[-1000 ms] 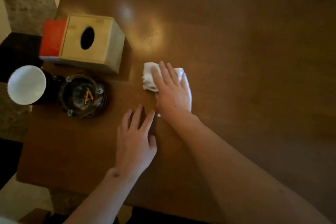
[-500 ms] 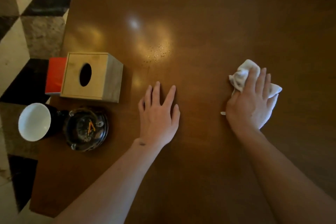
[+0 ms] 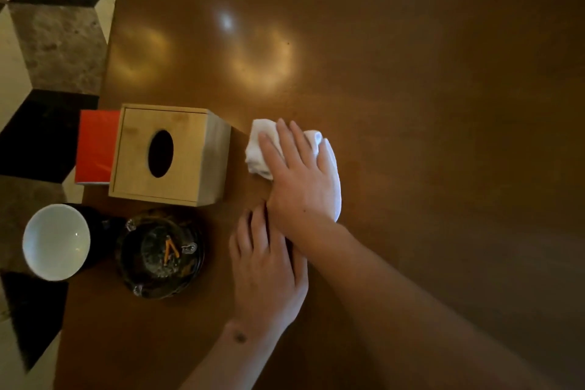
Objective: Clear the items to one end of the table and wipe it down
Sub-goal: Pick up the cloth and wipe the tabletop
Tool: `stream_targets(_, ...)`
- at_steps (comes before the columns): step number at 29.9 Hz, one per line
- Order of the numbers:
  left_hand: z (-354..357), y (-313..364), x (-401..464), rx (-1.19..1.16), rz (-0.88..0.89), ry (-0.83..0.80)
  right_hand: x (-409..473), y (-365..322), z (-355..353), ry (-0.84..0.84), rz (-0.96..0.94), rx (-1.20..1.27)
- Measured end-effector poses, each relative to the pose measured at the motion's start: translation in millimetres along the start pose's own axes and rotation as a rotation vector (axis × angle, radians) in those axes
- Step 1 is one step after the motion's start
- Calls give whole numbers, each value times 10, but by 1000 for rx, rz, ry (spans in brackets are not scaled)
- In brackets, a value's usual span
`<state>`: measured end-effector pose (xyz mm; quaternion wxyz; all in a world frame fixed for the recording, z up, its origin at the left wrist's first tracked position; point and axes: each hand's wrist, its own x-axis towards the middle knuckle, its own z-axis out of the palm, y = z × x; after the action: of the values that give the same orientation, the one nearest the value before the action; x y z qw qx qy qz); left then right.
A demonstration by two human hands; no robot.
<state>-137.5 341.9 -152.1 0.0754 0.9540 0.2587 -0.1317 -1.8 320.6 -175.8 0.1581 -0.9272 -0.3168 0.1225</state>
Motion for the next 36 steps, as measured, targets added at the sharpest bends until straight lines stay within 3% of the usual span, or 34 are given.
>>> stream_targets(6, -160, 98, 435, -7, -8, 32, 719, 417, -221, 86, -81, -19)
stream_targets(11, -376, 463, 1235, -38, 66, 52, 698, 1684, -729, 234, 462, 34)
stream_targets(15, -403, 524, 1332, -18, 63, 59, 270, 1746, -701, 342, 576, 54)
stream_targets(23, -164, 633, 576, -40, 233, 55, -526, 1430, -461, 370, 575, -25)
stream_targets(32, 69, 846, -343, -38, 317, -49, -1514, 1101, -167, 221, 489, -63)
stream_targets(36, 137, 978, -664, -42, 313, -6, -1866, 1030, -132, 158, 446, -10)
